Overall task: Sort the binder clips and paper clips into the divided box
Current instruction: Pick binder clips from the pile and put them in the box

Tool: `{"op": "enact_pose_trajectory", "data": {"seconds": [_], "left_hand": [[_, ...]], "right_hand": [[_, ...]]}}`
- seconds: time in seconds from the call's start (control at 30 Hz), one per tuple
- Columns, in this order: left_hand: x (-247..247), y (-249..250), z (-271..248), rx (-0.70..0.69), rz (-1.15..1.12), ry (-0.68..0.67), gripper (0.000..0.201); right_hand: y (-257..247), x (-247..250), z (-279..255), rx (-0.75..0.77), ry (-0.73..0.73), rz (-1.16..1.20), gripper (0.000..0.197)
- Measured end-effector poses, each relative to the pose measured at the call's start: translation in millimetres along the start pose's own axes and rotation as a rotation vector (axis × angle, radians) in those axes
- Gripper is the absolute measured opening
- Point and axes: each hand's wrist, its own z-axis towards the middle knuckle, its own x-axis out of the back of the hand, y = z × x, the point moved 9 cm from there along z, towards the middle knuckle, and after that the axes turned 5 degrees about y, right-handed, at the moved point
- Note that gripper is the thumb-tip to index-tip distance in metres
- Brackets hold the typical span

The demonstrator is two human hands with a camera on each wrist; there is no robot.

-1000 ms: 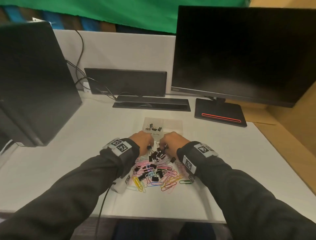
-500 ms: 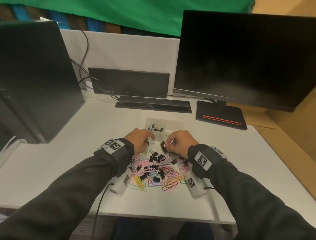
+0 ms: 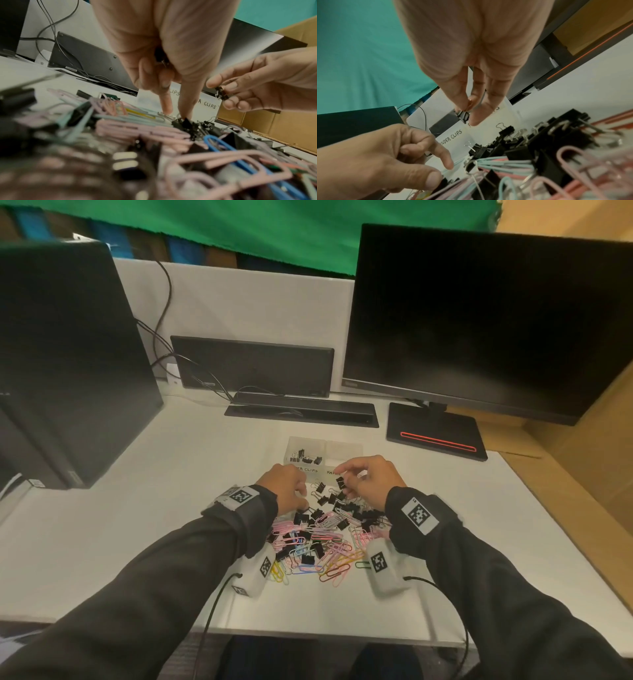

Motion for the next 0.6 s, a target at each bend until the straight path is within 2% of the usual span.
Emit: {"op": "enact_pose_trajectory", "data": {"seconds": [0.13, 0.2, 0.33, 0.4, 0.5, 0.6], "left_hand": [[-3, 5, -2, -0.06, 0.025, -0.015, 0.043], [-4, 6, -3, -0.079, 0.056, -0.003, 0.04], [-5, 11, -4, -0.121, 0.114, 0.015, 0.033], [-6, 14, -4, -0.14, 0.125, 0.01, 0.04], [-5, 13, -3, -0.121, 0.091, 0.018, 0.044], [-3, 8, -4, -0.077, 0.009, 0.018, 0.043]], "right_hand": [[2, -2, 2, 0.025, 0.002, -0.196, 0.03], [-2, -8, 0, 0.062, -0.023, -0.309, 0.024], [-18, -31, -3, 0.224, -0.105, -0.541, 0.021], [-25, -45, -2, 0.291, -0.156, -0.67, 0.02], [-26, -61, 0, 0.29, -0.241, -0.805, 0.021], [-24, -66, 4, 0.26, -0.267, -0.833, 0.024]]}}
